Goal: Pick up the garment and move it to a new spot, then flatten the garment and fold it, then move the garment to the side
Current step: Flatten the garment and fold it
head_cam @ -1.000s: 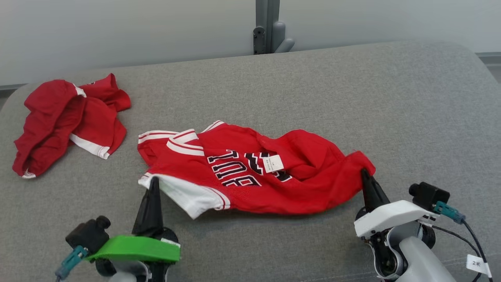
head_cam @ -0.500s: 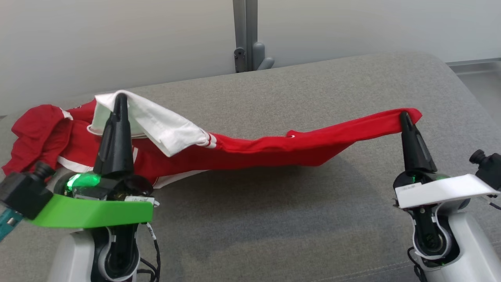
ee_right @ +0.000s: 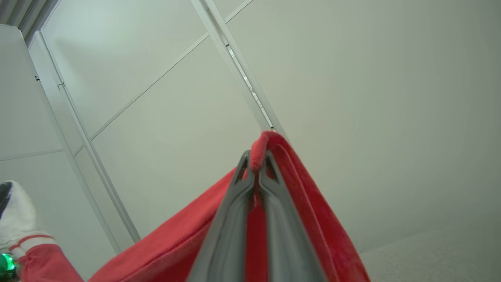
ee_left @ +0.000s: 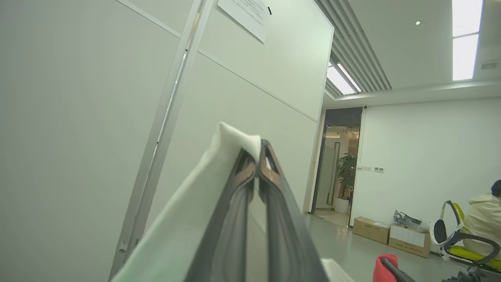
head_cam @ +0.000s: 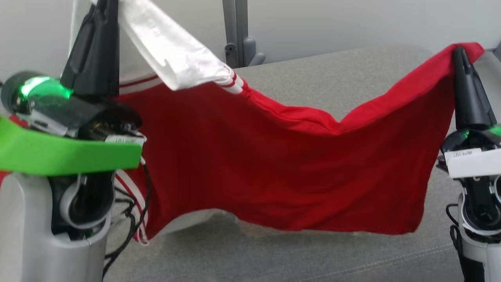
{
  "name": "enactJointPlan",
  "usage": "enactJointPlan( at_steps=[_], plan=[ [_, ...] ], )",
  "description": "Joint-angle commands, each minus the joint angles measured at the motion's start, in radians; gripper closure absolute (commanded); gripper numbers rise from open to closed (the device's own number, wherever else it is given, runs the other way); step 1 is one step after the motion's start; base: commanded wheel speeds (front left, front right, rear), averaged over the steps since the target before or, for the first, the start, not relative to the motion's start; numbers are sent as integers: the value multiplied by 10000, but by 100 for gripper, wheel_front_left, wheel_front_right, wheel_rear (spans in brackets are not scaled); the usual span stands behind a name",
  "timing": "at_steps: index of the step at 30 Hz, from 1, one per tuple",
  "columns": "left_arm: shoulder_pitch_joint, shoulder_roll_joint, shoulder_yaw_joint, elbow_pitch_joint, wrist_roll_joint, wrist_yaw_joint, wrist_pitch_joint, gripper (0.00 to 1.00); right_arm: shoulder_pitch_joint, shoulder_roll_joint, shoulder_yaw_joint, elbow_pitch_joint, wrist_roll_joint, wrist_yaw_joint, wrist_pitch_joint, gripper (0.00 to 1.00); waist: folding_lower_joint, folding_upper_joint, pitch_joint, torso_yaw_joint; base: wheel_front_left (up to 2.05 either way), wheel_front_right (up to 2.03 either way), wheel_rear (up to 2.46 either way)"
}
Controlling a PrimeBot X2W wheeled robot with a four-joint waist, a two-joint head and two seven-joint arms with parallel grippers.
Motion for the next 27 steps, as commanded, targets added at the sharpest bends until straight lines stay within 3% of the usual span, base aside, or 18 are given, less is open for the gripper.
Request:
enactJointPlan(
  at_steps=[1, 7, 12, 18, 22, 27],
  plan=[
    [-691, 118, -75, 438, 72, -21, 247, 100, -502, 157, -31, 89, 176, 3, 345, 100, 0, 101, 371, -34, 0, 0, 0],
    [-3676, 357, -264, 3013, 729, -138, 772, 100, -3174, 226, 129, 1742, -98, 5, 1186, 100, 0, 101, 1711, -243, 0, 0, 0],
    [-6474, 667, -545, 5452, 1615, -298, 1011, 100, -6300, 398, 576, 3942, -691, 3, 1041, 100, 0, 101, 3134, -461, 0, 0, 0],
    [-9834, 1085, -1188, 8273, 3364, -474, 346, 100, -10131, 637, 833, 7466, -1686, 3, -429, 100, 0, 101, 3957, -666, 0, 0, 0],
    [-11622, 680, -1513, 9635, 4176, -370, -812, 100, -12139, 790, 460, 9691, -2377, 3, -1745, 100, 0, 101, 4314, -484, 0, 0, 0],
    [-12475, 269, -1576, 10806, 4299, -372, -1807, 100, -13272, 818, -27, 11456, -3002, 3, -2555, 100, 0, 101, 4956, -97, 0, 0, 0]
  ],
)
